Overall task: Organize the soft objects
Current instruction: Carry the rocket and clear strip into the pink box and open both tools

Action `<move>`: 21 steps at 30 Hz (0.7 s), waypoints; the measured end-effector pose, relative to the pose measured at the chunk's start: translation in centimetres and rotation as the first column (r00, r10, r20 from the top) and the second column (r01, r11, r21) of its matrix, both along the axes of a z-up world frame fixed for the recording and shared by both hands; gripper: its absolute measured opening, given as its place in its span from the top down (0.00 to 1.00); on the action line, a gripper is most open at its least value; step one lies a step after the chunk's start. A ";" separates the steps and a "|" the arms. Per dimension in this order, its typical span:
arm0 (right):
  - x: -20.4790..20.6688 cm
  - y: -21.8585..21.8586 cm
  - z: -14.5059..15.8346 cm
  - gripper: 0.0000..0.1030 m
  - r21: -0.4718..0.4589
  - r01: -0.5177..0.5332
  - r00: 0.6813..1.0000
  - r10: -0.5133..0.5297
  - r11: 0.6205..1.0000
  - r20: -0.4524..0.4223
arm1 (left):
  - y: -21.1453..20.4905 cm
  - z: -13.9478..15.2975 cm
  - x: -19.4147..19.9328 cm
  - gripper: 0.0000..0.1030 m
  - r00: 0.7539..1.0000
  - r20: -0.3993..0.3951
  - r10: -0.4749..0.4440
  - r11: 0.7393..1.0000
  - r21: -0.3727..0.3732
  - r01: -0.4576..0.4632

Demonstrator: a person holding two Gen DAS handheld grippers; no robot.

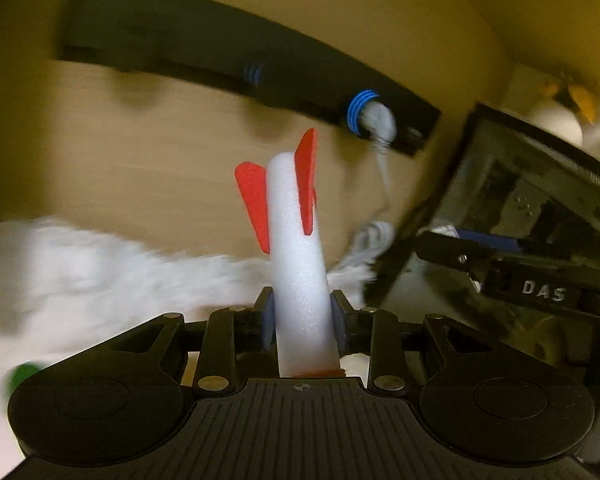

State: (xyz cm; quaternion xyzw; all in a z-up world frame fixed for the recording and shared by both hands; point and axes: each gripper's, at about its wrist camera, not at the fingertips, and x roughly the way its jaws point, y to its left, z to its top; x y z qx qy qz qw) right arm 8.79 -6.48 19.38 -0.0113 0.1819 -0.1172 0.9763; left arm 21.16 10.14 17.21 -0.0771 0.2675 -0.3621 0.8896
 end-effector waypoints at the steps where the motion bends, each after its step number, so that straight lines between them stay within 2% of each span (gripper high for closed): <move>1: 0.2 -0.9 -0.1 0.40 0.014 0.019 1.000 -0.019 1.000 -0.006 | -1.8 -0.1 0.5 0.67 1.000 0.003 -0.022 1.000 -0.002 0.022; 3: 0.5 -2.5 -0.6 0.40 0.045 0.051 0.998 -0.050 0.998 -0.026 | -5.4 -1.5 1.7 0.67 0.999 -0.022 -0.047 0.999 0.002 0.047; 4: 0.9 -3.3 -1.1 0.40 0.066 0.067 0.997 -0.064 0.996 -0.043 | -7.1 -2.9 2.4 0.68 0.997 -0.060 -0.057 0.998 0.009 0.058; 7: 2.1 -5.0 -2.5 0.40 0.117 0.118 0.990 -0.107 0.986 -0.095 | -11.1 -7.6 4.2 0.69 0.984 -0.175 -0.042 0.994 0.097 0.059; 9: 2.9 -6.2 -3.3 0.40 0.145 0.139 0.985 -0.121 0.980 -0.125 | -12.5 -9.8 4.5 0.68 0.979 -0.204 -0.022 0.985 0.162 0.056; 10: 3.4 -6.8 -3.6 0.40 0.163 0.138 0.984 -0.117 0.977 -0.133 | -12.8 -10.5 4.4 0.67 0.978 -0.203 -0.041 0.985 0.154 0.074; 13: 4.8 -8.2 -4.8 0.40 0.245 0.151 0.982 -0.116 0.958 -0.151 | -13.1 -11.6 4.9 0.67 0.966 -0.244 -0.080 0.987 0.120 0.112; 16: 7.3 -9.4 -6.4 0.40 0.318 0.188 0.970 -0.124 0.929 -0.211 | -12.3 -12.2 5.2 0.69 0.959 -0.272 -0.085 0.991 0.079 0.111; 19: 10.0 -10.6 -8.3 0.40 0.389 0.207 0.954 -0.098 0.898 -0.282 | -12.4 -11.4 4.8 0.69 0.963 -0.253 -0.089 0.989 0.096 0.116; 21: 11.9 -11.1 -9.9 0.40 0.427 0.229 0.933 -0.071 0.875 -0.353 | -12.0 -10.6 4.0 0.67 0.967 -0.234 -0.100 0.986 0.107 0.128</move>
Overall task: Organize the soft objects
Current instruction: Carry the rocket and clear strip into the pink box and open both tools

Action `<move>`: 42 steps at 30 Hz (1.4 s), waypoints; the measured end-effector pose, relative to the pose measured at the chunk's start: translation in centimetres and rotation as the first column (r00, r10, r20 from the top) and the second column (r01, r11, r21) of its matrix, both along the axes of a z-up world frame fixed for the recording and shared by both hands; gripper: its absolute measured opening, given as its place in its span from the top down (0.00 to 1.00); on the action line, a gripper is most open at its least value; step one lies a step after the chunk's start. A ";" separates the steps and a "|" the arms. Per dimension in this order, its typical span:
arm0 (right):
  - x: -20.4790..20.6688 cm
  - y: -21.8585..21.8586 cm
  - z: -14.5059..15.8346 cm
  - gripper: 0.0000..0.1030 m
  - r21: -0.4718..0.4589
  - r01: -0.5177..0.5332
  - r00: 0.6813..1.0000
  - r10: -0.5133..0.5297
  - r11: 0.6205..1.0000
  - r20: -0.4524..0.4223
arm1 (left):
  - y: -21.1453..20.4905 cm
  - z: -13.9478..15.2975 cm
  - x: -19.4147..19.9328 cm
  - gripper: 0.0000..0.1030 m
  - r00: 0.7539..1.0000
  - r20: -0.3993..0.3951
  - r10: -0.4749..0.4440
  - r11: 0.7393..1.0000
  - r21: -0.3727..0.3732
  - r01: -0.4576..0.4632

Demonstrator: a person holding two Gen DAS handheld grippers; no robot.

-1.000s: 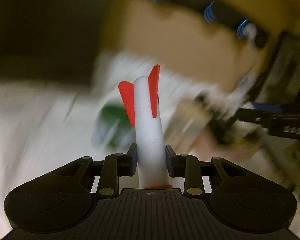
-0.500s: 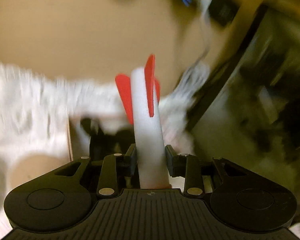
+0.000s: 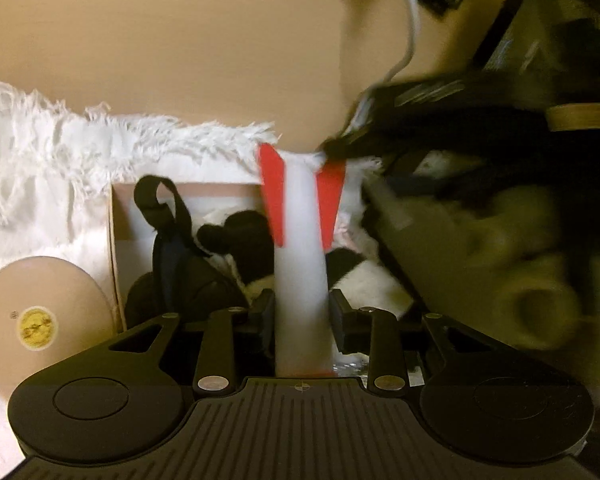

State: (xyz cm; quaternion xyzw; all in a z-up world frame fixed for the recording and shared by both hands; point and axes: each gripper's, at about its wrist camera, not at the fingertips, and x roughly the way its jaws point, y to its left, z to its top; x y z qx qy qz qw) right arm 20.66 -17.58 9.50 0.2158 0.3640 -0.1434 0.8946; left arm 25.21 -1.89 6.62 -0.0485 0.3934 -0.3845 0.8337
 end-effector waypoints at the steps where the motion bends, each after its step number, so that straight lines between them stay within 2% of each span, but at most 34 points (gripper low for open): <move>1: 0.6 -0.1 -0.8 0.40 0.032 -0.015 1.000 0.016 0.999 -0.024 | 0.4 0.4 -0.3 0.67 1.000 0.004 -0.004 1.000 -0.009 0.004; 4: 1.7 -0.7 -2.7 0.36 0.139 -0.040 0.998 0.047 0.990 -0.048 | 1.5 1.6 -0.8 0.67 1.000 0.014 0.011 1.000 -0.027 -0.010; 6: 2.1 -1.3 -3.6 0.33 0.223 -0.042 0.997 0.054 0.974 -0.048 | 2.0 2.3 -1.2 0.67 0.998 0.048 0.033 0.999 -0.025 -0.032; 9: 2.2 -1.3 -2.9 0.33 0.261 -0.049 0.998 0.054 0.964 -0.010 | 2.1 2.8 -1.6 0.67 0.995 0.098 0.032 0.999 0.018 -0.034; 12: 1.6 -1.3 -1.5 0.33 0.289 -0.073 0.996 0.058 0.955 0.062 | 1.5 2.2 -1.4 0.65 0.996 0.086 -0.002 0.998 0.058 -0.003; 14: 0.9 -1.1 -0.4 0.32 0.264 -0.053 0.996 0.034 0.963 0.079 | 1.3 2.0 -1.4 0.65 0.995 0.100 -0.003 0.998 0.070 -0.004; 18: -0.7 0.0 0.8 0.32 0.171 0.011 0.998 -0.021 0.985 0.058 | 0.1 1.9 -0.3 0.66 0.990 0.138 -0.014 0.993 0.120 -0.003; 20: -2.3 0.8 1.2 0.34 0.104 0.010 0.998 -0.016 0.994 0.060 | -0.2 1.9 0.7 0.68 0.993 0.113 -0.020 0.993 0.114 0.007; 22: -3.9 2.3 1.2 0.46 0.020 -0.024 0.998 0.023 0.999 0.053 | -0.1 2.0 1.4 0.74 0.993 0.119 -0.020 0.992 0.125 0.005; 24: -5.1 3.4 0.5 0.51 -0.034 -0.059 0.998 0.060 0.998 0.027 | 0.0 2.0 2.1 0.83 0.990 0.144 -0.014 0.990 0.144 -0.007; 25: -5.6 3.9 0.0 0.55 -0.049 -0.076 0.997 0.076 0.996 0.009 | 0.2 1.8 2.6 0.83 0.990 0.141 0.000 0.989 0.149 -0.021; 28: -6.6 5.3 -1.5 0.65 -0.055 -0.136 0.990 0.135 0.989 -0.033 | 0.6 0.6 3.9 0.83 0.996 0.086 0.014 0.981 0.191 -0.030; 31: -6.3 5.5 -3.1 0.68 0.004 -0.121 0.991 0.121 0.993 -0.053 | 1.2 0.6 4.1 0.83 0.997 0.078 0.003 0.987 0.162 -0.016; 33: -6.0 5.4 -3.1 0.69 -0.002 -0.115 0.993 0.115 0.993 -0.031 | 1.5 1.1 4.0 0.83 0.999 0.052 -0.004 0.992 0.128 -0.003; 39: -5.8 3.9 -3.8 0.75 0.018 -0.132 0.991 0.133 0.991 -0.024 | 2.8 3.1 3.3 0.83 0.996 0.076 0.042 0.996 0.081 -0.048; 42: -6.3 4.4 -3.9 0.76 -0.008 -0.133 0.991 0.133 0.991 -0.018 | 3.2 3.9 3.4 0.82 0.998 0.043 0.051 0.999 0.003 -0.051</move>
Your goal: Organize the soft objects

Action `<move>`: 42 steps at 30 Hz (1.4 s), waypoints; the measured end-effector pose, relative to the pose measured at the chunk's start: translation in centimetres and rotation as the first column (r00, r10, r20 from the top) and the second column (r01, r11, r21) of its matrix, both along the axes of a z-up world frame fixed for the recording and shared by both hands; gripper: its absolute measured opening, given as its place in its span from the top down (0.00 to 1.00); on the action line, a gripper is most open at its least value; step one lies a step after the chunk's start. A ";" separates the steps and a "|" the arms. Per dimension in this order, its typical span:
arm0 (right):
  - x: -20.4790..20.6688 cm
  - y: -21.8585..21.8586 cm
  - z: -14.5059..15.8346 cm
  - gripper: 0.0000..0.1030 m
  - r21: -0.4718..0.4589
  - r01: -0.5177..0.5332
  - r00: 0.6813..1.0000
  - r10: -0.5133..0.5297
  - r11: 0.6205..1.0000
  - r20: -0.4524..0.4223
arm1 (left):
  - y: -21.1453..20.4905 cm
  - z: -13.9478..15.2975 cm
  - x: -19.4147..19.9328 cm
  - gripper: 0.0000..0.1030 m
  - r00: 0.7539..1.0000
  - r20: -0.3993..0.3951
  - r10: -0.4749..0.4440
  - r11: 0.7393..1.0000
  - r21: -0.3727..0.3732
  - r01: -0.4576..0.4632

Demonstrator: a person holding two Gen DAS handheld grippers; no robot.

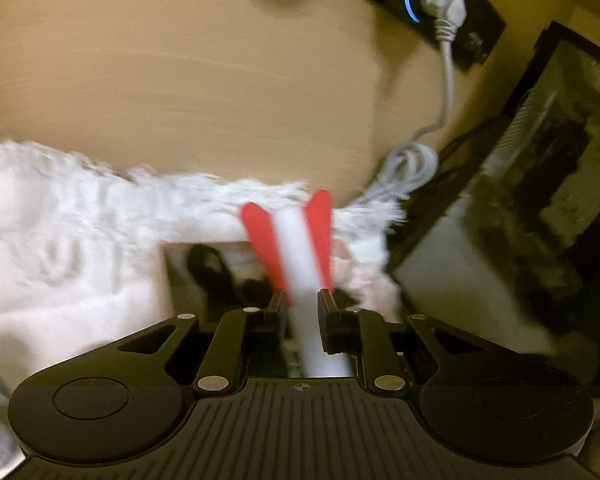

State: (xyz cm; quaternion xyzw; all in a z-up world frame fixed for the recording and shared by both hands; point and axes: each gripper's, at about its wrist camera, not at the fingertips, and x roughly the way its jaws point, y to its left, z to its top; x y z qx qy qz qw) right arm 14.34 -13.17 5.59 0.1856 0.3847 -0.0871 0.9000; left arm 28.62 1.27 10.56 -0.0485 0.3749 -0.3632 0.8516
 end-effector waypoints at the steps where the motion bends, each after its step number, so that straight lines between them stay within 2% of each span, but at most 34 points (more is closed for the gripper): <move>1: -0.3 0.4 0.2 0.76 -0.019 0.000 1.000 0.000 1.000 0.007 | -0.2 0.0 0.1 0.82 1.000 -0.018 -0.011 1.000 -0.024 0.010; 3: -1.1 1.5 0.8 0.76 -0.069 -0.011 0.999 0.013 0.998 0.032 | -1.2 -0.3 0.2 0.79 0.998 -0.048 -0.047 0.999 -0.027 0.046; 6: -2.9 2.2 1.5 0.76 -0.132 0.000 0.995 0.014 0.991 0.102 | -3.4 -1.6 0.1 0.77 0.996 -0.034 -0.086 0.992 0.090 0.089; 8: -2.8 1.6 0.9 0.76 -0.111 0.019 0.995 -0.007 0.994 0.102 | -3.9 -1.8 0.2 0.77 0.995 -0.026 -0.101 0.990 0.098 0.103; 10: -1.7 0.8 -0.4 0.76 -0.073 0.021 0.998 -0.016 0.997 0.062 | -4.2 -1.5 0.5 0.76 0.994 -0.024 -0.102 0.989 0.109 0.104; 14: -1.4 1.2 -0.9 0.75 -0.048 0.048 0.996 -0.045 0.998 0.076 | -4.1 -1.8 0.3 0.76 0.992 -0.006 -0.125 0.984 0.131 0.124; 21: -1.5 1.2 -1.9 0.74 -0.055 0.049 0.996 -0.045 0.997 0.083 | -4.0 -2.0 0.2 0.75 0.990 0.008 -0.140 0.982 0.130 0.138; 24: -1.6 1.3 -2.2 0.74 -0.064 0.055 0.994 -0.048 0.996 0.100 | -3.9 -2.2 0.3 0.69 0.990 0.005 -0.143 0.983 0.118 0.142; 25: -1.5 1.4 -2.3 0.74 -0.078 0.051 0.994 -0.043 0.996 0.101 | -3.8 -2.3 0.4 0.60 0.990 0.007 -0.143 0.983 0.114 0.142; 26: -1.4 1.6 -2.3 0.74 -0.095 0.043 0.994 -0.034 0.995 0.100 | -3.8 -2.4 0.4 0.56 0.990 0.009 -0.142 0.984 0.109 0.140; 29: -1.8 1.5 -1.5 0.74 -0.120 0.008 0.995 0.004 0.993 0.096 | -3.5 -3.2 0.8 0.56 0.994 -0.008 -0.110 0.992 0.068 0.110; 32: -3.9 2.1 0.0 0.71 -0.174 0.002 0.994 0.017 0.985 0.106 | -2.9 -3.1 0.7 0.61 0.995 -0.025 -0.092 0.996 0.012 0.092; 33: -5.1 2.9 0.2 0.68 -0.221 -0.001 0.993 0.027 0.975 0.115 | -2.5 -2.6 0.4 0.61 0.996 -0.007 -0.085 0.996 0.008 0.085; 36: -9.4 5.1 -0.2 0.43 -0.298 -0.071 0.981 0.121 0.952 0.153 | -1.0 -0.9 -1.7 0.61 0.995 0.097 -0.037 0.999 0.021 0.035; 40: -12.6 6.0 -3.5 0.42 -0.268 -0.178 0.978 0.201 0.947 0.058 | 2.6 0.7 -6.8 0.61 0.978 0.196 0.070 0.998 -0.019 -0.068; 42: -13.1 5.9 -5.4 0.42 -0.237 -0.219 0.974 0.225 0.946 -0.002 | 4.5 0.3 -10.0 0.61 0.960 0.218 0.176 0.984 -0.009 -0.179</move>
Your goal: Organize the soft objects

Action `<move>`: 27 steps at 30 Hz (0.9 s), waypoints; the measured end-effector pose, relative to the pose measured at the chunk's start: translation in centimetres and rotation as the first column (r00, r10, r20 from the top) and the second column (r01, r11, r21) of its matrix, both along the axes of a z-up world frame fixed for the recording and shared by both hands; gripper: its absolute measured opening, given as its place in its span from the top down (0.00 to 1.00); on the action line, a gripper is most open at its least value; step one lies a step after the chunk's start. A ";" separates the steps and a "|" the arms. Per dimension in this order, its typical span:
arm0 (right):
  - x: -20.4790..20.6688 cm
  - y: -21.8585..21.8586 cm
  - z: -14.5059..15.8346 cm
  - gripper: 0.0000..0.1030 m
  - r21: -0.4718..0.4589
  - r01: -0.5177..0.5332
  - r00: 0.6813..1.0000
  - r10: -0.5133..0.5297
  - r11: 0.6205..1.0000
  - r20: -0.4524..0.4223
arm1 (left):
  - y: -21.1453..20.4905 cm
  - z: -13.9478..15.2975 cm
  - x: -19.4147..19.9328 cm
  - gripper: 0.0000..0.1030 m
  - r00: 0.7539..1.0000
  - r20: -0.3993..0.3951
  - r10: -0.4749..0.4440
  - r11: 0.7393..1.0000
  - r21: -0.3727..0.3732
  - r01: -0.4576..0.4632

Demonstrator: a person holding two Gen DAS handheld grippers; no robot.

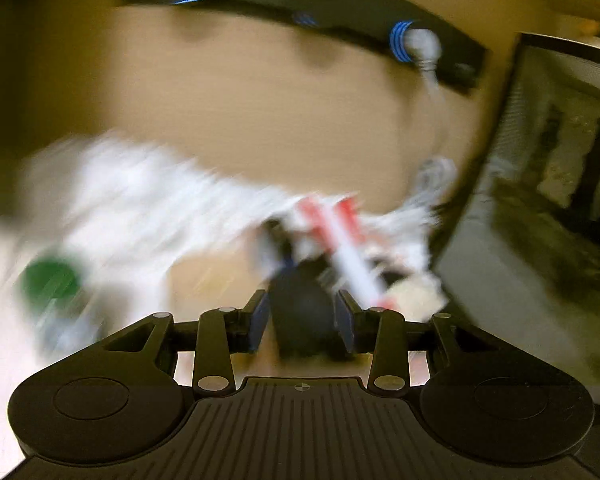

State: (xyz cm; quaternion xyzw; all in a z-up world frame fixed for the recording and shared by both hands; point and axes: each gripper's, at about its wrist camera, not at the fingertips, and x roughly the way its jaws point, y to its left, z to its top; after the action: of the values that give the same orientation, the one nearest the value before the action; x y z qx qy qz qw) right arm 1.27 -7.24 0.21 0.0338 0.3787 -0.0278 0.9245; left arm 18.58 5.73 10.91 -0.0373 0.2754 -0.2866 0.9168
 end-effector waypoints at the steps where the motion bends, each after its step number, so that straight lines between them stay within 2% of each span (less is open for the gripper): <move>1: -0.2 0.0 -0.8 0.42 0.005 -0.021 0.999 0.021 1.000 -0.025 | 0.8 -0.6 -1.5 0.61 0.998 -0.010 0.057 0.998 0.000 -0.057; 3: -0.5 0.0 -1.5 0.42 0.006 -0.048 0.998 0.048 0.999 -0.041 | 2.1 -2.3 -4.7 0.61 0.988 -0.032 0.151 0.988 0.005 -0.151; 7: -0.6 0.5 -1.9 0.39 -0.003 -0.130 0.991 0.129 0.992 -0.030 | 2.8 -6.2 -10.3 0.61 0.943 -0.069 0.326 0.945 0.067 -0.321; 9: -0.1 1.1 -2.2 0.38 -0.017 -0.174 0.984 0.173 0.985 -0.041 | 2.5 -7.6 -11.9 0.61 0.920 -0.101 0.378 0.925 0.086 -0.371; 11: 0.3 1.5 -2.9 0.30 -0.024 -0.199 0.979 0.197 0.980 -0.054 | 1.9 -8.6 -13.2 0.61 0.905 -0.103 0.413 0.909 0.108 -0.403; 14: 0.0 2.3 -3.5 0.20 -0.101 -0.219 0.976 0.219 0.971 -0.014 | 0.6 -9.6 -14.2 0.61 0.892 -0.113 0.437 0.895 0.150 -0.420; 15: -0.2 2.2 -3.7 0.14 -0.126 -0.208 0.978 0.209 0.970 0.000 | 0.1 -10.0 -14.4 0.61 0.889 -0.131 0.438 0.894 0.164 -0.417; 16: -0.2 2.1 -3.9 0.04 -0.142 -0.186 0.982 0.190 0.972 0.011 | -0.3 -10.3 -14.7 0.61 0.886 -0.123 0.446 0.889 0.174 -0.424; 17: -0.1 1.8 -4.1 0.01 -0.150 -0.169 0.985 0.172 0.974 0.011 | -0.8 -10.3 -15.1 0.61 0.885 -0.101 0.455 0.882 0.190 -0.432; 19: 0.3 0.2 -4.4 0.00 -0.066 -0.153 0.988 0.153 0.986 0.004 | -1.2 -10.6 -15.7 0.61 0.884 -0.083 0.461 0.875 0.209 -0.437; 22: 0.1 -0.3 -4.5 0.00 -0.081 -0.153 0.987 0.155 0.985 0.028 | -1.3 -10.8 -16.2 0.61 0.888 -0.067 0.455 0.874 0.227 -0.430; 25: -0.7 -0.6 -5.3 0.00 -0.093 -0.187 0.975 0.196 0.978 0.104 | -1.4 -11.1 -16.7 0.61 0.891 -0.040 0.452 0.872 0.229 -0.432; 27: -1.0 -0.6 -5.4 0.00 -0.091 -0.187 0.974 0.196 0.978 0.111 | -1.8 -11.3 -16.9 0.61 0.891 -0.015 0.455 0.866 0.241 -0.438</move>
State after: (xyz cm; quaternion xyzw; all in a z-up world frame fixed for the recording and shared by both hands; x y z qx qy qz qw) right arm 0.25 -7.85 -5.17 -0.0382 0.3228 0.0486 0.9445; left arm 1.67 3.93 -0.40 -0.0034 0.3232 -0.0314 0.9458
